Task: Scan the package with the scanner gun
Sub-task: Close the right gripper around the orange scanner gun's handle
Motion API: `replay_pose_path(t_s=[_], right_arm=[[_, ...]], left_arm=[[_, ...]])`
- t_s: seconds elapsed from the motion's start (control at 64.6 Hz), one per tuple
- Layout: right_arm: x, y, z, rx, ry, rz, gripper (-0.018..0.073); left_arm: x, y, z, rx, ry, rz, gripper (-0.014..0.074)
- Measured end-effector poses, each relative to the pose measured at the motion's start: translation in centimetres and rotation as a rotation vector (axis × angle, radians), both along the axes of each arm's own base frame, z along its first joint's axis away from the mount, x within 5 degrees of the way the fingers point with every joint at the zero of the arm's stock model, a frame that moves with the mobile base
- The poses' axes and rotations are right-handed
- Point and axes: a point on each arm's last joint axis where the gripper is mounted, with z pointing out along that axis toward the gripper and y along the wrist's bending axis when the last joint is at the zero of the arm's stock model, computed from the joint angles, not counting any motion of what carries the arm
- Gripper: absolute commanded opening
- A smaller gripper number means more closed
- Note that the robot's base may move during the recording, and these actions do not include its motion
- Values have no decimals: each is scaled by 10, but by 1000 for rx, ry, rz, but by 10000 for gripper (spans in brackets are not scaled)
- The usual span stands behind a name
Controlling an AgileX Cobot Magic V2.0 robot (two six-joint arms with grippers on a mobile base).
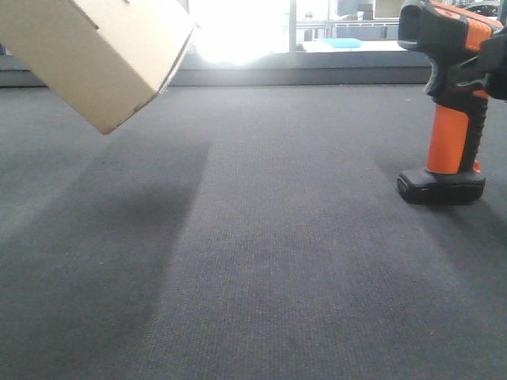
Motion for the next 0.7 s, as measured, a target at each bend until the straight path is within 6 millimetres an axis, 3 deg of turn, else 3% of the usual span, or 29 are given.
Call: replay_pose_path(t_s=[0.356,0.527,0.697], right_arm=[[7,17,-11,32,9,20,468],[10,13,-22,94,57,-69,468],[11,12,-20,99,25,-90,472]], left_arm=[[0,0,0,0,1,-1,-111],[0,0,0,0,1,-1,-111],[0,0,0,1,0,-2,-111]])
